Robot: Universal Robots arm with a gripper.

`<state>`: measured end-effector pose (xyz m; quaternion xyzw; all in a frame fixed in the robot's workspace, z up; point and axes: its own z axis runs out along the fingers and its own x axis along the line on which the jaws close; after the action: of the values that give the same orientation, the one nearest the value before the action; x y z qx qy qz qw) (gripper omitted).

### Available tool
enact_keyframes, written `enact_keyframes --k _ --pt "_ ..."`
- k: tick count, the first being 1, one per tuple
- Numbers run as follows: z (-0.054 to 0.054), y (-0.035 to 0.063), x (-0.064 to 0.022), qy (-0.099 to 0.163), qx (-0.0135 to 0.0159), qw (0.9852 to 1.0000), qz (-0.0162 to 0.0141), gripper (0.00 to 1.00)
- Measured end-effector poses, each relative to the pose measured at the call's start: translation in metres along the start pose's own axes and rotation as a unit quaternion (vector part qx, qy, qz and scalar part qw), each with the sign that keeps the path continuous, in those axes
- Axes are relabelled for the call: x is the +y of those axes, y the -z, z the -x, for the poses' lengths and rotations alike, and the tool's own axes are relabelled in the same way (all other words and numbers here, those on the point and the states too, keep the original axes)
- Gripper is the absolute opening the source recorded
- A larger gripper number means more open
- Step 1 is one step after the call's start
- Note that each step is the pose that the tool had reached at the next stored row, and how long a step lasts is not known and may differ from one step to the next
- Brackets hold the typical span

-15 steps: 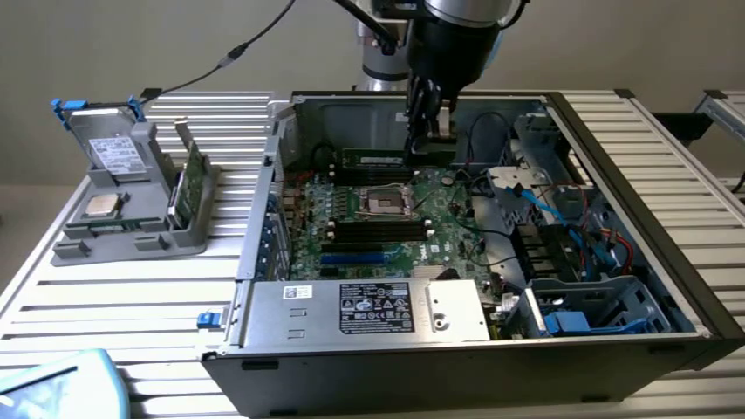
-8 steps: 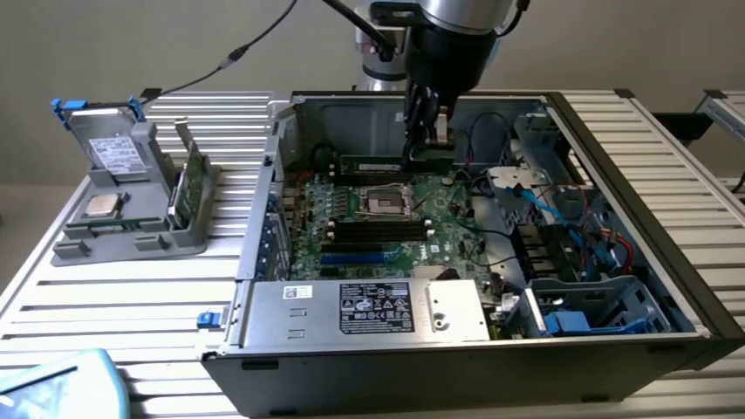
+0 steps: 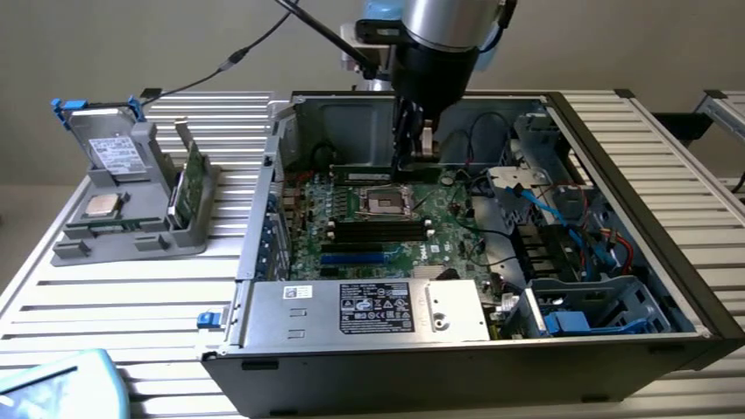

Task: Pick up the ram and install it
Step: 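Insert the ram into the slot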

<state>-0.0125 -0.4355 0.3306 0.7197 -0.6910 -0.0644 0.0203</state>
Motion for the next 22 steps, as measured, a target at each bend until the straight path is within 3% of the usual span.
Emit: enact_keyframes --k 10,17,22 --pt "-0.002 -0.0171 -0.0019 0.026 0.0034 0.9997 0.0040 0.14" --pt "-0.002 -0.0249 -0.0029 0.025 0.0136 0.9996 0.0059 0.14" --pt "0.002 -0.0334 -0.0049 0.025 0.0145 0.9996 0.0081 0.14"
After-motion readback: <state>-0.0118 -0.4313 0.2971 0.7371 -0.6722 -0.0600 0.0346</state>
